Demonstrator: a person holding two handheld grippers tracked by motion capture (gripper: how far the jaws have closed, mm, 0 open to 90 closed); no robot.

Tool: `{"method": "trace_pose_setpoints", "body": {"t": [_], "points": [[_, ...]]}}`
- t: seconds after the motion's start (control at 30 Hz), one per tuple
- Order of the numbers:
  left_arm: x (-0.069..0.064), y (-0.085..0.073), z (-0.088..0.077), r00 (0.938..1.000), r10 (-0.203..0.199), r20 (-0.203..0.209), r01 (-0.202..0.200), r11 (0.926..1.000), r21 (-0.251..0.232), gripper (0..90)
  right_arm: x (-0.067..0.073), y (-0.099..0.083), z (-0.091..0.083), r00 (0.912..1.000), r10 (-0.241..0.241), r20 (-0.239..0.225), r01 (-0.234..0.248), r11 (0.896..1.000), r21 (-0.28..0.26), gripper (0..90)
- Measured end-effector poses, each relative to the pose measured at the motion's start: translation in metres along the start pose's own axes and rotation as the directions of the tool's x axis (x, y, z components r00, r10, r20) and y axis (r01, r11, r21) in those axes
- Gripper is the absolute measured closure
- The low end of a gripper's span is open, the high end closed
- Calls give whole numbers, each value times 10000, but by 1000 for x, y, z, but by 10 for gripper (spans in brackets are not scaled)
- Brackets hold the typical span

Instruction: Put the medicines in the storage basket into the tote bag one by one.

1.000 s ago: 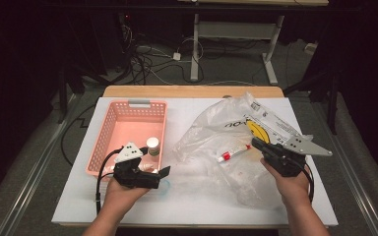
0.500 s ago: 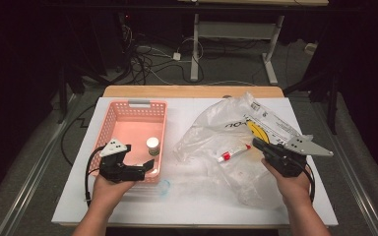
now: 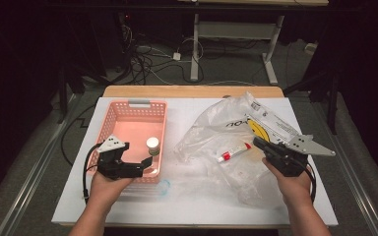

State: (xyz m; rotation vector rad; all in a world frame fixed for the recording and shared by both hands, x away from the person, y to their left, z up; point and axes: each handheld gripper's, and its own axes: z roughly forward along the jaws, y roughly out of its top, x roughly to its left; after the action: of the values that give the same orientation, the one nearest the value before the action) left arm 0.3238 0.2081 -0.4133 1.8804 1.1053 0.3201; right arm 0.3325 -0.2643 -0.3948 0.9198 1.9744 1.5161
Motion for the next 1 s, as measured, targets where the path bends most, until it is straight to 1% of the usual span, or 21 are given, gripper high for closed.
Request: {"method": "trace_pose_setpoints", "body": {"t": [0.1, 0.17, 0.23, 0.3, 0.47, 0.53, 0.7, 0.87, 0.93, 1.0], "points": [[1, 11, 1, 9999, -165, -10, 165, 9998, -96, 0, 0, 0, 1, 9999, 95, -44, -95, 10000, -30, 900], [1, 19, 4, 9999, -124, -29, 124, 9999, -1, 0, 0, 1, 0, 9999, 74, -70, -75, 10000, -51, 900], [2, 24, 9, 9999, -47, -154, 49, 9999, 88, 0, 0, 1, 0, 10000, 66, -47, -66, 9999, -75, 900], [8, 30, 16, 9998, -84, -200, 90, 9995, 291, 0, 0, 1, 0, 10000, 71, -51, -71, 10000, -58, 900], [19, 40, 31, 9991, -186, -389, 210, 9979, 617, 10, -1, 1, -1, 10000, 74, -43, -74, 9999, -70, 900], [23, 43, 37, 9987, -194, -477, 235, 9960, 858, 13, -1, 1, -1, 10000, 92, -14, -92, 9999, -77, 900], [31, 46, 49, 9980, -367, -512, 429, 9913, 1243, 18, -2, 0, -1, 10000, 76, -10, -76, 10000, -54, 900], [40, 45, 57, 9967, -520, -630, 617, 9847, 1632, 52, -2, 1, -1, 10000, 70, 8, -70, 9999, -87, 900], [42, 44, 60, 9964, -605, -588, 702, 9811, 1804, 64, -2, 1, -2, 10000, 66, 29, -66, 9999, -93, 900], [43, 44, 62, 9967, -605, -541, 700, 9782, 1954, 84, -2, 1, -1, 10000, 42, 35, -42, 9999, -110, 900]]}}
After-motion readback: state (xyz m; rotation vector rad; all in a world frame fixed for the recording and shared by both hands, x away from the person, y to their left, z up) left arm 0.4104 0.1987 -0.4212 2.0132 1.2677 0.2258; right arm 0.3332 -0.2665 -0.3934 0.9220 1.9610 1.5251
